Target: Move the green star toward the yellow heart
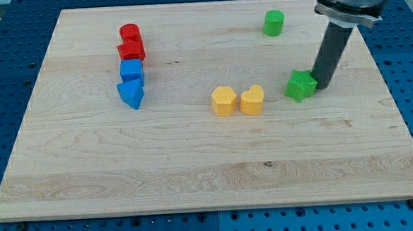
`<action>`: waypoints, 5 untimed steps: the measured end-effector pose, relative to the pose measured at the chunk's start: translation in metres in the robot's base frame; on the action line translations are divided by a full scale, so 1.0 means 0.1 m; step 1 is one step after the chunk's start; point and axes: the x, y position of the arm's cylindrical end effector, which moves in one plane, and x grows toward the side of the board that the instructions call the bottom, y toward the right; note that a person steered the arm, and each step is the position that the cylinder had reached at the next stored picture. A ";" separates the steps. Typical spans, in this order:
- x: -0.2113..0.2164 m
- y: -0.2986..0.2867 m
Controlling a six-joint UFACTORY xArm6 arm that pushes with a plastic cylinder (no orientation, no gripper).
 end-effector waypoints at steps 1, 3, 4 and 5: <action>-0.02 -0.04; -0.31 -0.35; -0.31 -0.54; -0.31 -0.41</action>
